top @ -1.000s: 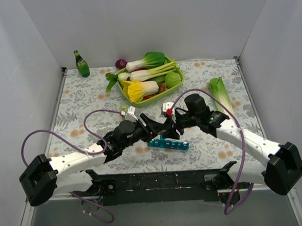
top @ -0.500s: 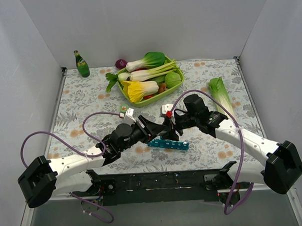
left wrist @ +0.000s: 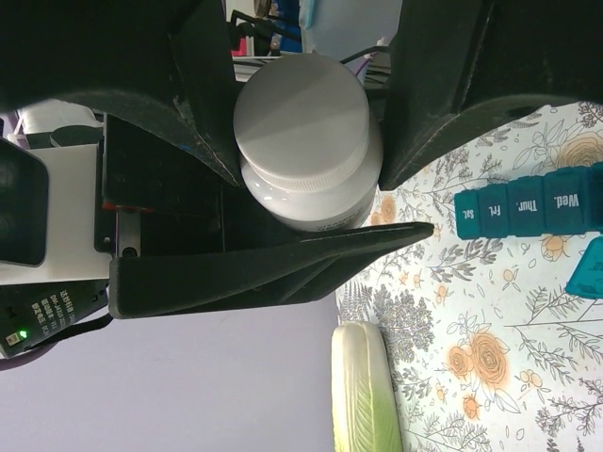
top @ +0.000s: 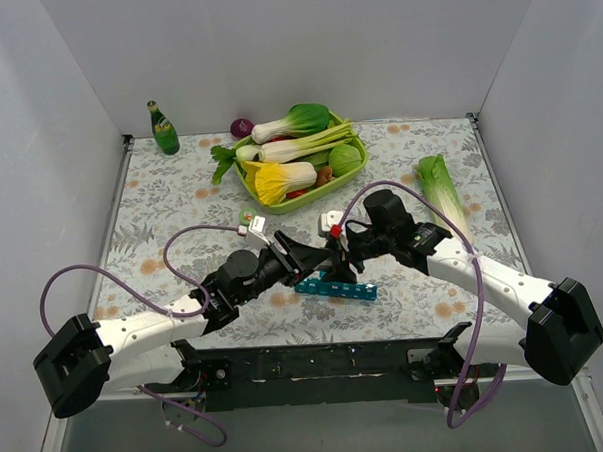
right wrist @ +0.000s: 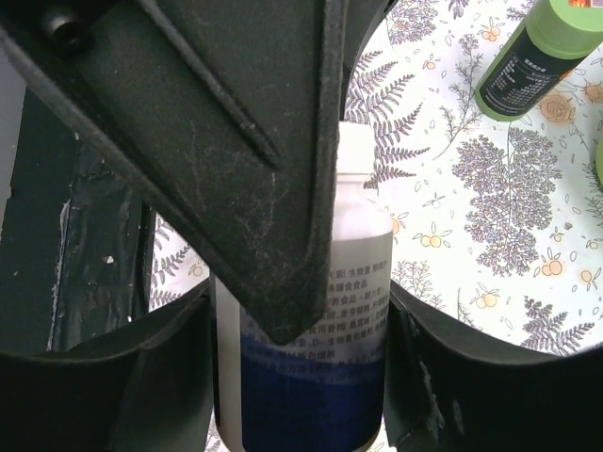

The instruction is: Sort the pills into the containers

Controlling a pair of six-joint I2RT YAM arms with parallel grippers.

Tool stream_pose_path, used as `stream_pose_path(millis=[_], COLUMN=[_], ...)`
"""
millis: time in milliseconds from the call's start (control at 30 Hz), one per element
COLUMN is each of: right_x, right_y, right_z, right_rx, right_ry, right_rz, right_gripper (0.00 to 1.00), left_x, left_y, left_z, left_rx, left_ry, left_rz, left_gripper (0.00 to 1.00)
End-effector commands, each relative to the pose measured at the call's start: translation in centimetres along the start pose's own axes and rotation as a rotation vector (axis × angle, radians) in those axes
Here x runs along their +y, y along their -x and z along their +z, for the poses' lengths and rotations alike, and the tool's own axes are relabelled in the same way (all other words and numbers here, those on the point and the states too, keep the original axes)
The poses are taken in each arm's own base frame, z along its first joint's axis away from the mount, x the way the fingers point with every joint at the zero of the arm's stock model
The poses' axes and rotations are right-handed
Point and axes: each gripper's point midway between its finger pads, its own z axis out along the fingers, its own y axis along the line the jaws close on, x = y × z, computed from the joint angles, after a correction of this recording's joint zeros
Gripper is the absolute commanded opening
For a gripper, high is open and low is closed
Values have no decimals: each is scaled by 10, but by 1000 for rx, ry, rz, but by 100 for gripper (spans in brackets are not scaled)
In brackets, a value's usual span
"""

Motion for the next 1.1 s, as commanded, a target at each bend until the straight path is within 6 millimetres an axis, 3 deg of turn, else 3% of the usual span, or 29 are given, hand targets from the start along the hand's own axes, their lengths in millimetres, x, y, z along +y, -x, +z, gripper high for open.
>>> stream_pose_path(millis=[0, 267, 533, 633, 767, 800, 900, 933, 1000, 1033, 1067], right_x=[-5, -4, 3, 3, 4, 4, 5, 5, 7, 9, 9], right_y=[27, 38, 35, 33, 33, 31, 28, 28, 25, 25, 24], right_z=[-9, -15, -9, -8, -8, -8, -11, -14, -18, -20, -21], right_rx=[-54, -76, -92, -90, -88, -83, -71, -74, -79, -84, -85], right_ry=[-20, -6, 41, 44, 49, 47, 48, 50, 64, 64, 63], right_rz=[-68, -74, -42, -39, -39, -39, -30, -33, -28, -30, -34], right_gripper=[67, 70, 66, 57, 24, 21, 14, 13, 12, 12, 12], left_x=[-27, -22, -25, -25, -26, -27, -31, -30, -33, -28, -32], left_y=[8, 9, 8, 7, 8, 7, 6, 5, 4, 3, 3], left_z=[-7, -9, -6, -6, -6, -6, -8, -9, -14, -15, -21], left_rx=[-20, -27, -17, -13, -14, -11, -7, -1, 7, 9, 10], left_ry=[-58, -55, -68, -71, -77, -78, -81, -76, -82, -59, -73], left_rz=[-350, -366, -378, -384, -385, -378, -339, -326, -297, -268, -250], left_gripper=[4, 5, 5, 5, 7, 8, 28, 40, 51, 63, 69])
